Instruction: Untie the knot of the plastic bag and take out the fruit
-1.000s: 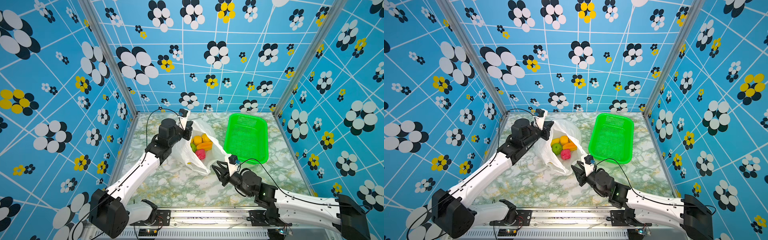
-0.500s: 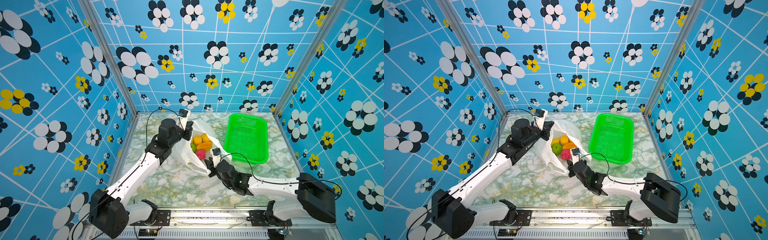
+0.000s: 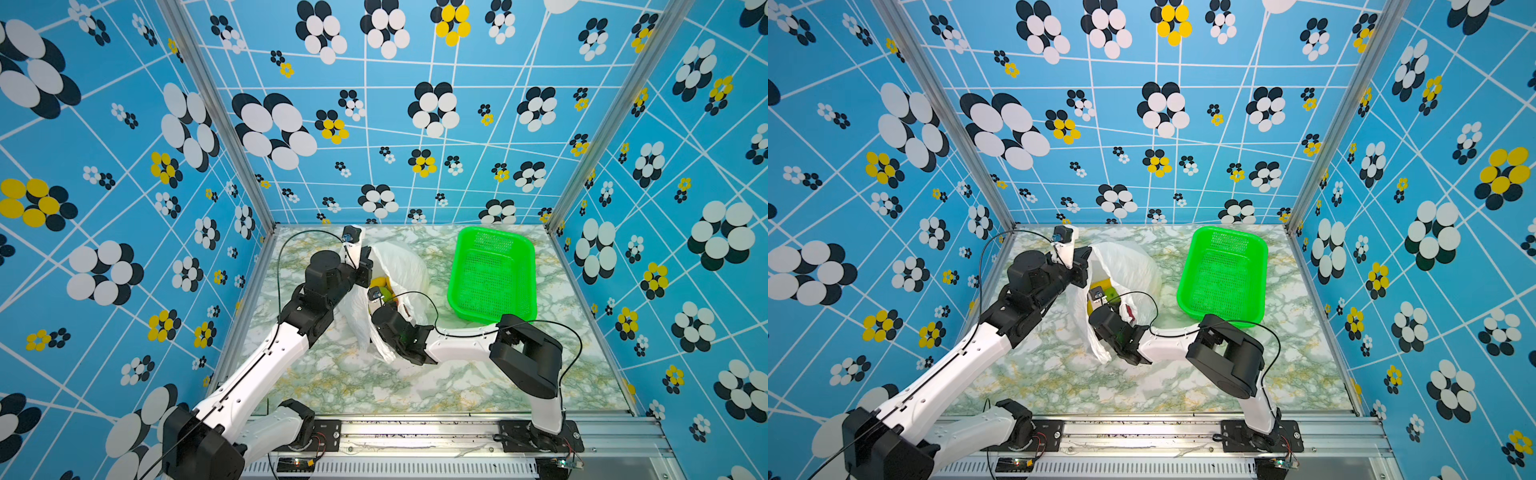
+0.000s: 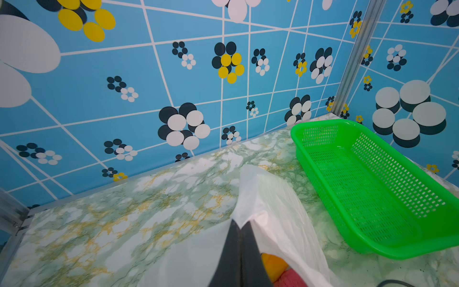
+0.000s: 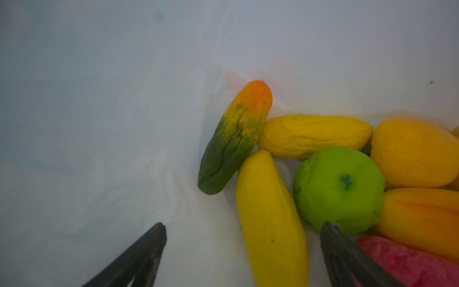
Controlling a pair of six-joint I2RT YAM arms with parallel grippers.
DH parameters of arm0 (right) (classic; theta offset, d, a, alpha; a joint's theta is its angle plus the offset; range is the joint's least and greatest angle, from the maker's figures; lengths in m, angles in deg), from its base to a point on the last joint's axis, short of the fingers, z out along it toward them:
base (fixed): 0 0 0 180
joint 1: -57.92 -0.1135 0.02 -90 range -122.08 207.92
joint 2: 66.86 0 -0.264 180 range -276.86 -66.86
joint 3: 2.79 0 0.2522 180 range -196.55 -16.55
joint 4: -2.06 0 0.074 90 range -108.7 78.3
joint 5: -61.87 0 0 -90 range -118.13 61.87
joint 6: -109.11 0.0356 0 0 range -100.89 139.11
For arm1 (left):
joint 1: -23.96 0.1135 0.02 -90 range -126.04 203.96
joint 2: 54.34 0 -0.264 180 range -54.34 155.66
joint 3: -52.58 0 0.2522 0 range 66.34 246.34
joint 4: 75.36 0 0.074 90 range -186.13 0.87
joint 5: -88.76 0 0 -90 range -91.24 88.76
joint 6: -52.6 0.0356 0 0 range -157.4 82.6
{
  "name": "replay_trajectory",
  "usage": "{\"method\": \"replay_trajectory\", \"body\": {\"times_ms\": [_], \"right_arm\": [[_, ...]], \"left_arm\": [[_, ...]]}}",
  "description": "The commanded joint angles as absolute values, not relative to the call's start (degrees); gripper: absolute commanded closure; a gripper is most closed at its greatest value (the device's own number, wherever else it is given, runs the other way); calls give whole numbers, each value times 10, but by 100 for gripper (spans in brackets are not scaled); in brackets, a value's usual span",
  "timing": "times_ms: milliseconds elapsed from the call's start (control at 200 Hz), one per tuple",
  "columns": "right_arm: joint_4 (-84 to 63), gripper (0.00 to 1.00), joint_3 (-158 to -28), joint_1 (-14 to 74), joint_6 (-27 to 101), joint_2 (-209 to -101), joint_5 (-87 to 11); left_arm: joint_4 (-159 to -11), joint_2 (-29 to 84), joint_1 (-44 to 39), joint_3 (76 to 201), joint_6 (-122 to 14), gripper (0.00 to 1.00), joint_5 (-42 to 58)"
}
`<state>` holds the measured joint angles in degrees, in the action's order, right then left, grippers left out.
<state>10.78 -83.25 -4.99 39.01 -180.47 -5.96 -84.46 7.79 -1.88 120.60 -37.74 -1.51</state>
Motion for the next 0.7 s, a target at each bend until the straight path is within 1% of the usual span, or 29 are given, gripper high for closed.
{"method": "replay_trajectory", "body": {"times_ms": [0, 110, 200, 325, 470, 575, 695], "right_arm": [[88, 1, -833, -52, 372, -1795, -53], [80, 1, -821, -68, 342, -1791, 19], [74, 1, -795, -66, 360, -1776, 76], [54, 1, -767, -55, 389, -1750, 137], [18, 1, -757, -32, 446, -1752, 134], [10, 1, -755, -29, 473, -1763, 120], [0, 1, -747, -29, 498, -1766, 129]], "left_arm": [[-831, 38, -23, 1197, -368, 100, -29], [-828, 1, -43, 1171, -353, 100, -37], [-829, -23, -60, 1159, -343, 100, -45], [-837, -21, -73, 1158, -340, 100, -42], [-824, -12, -95, 1138, -330, 100, -49], [-819, 3, -96, 1138, -331, 100, -25], [-816, 29, -99, 1142, -329, 100, -9]]}}
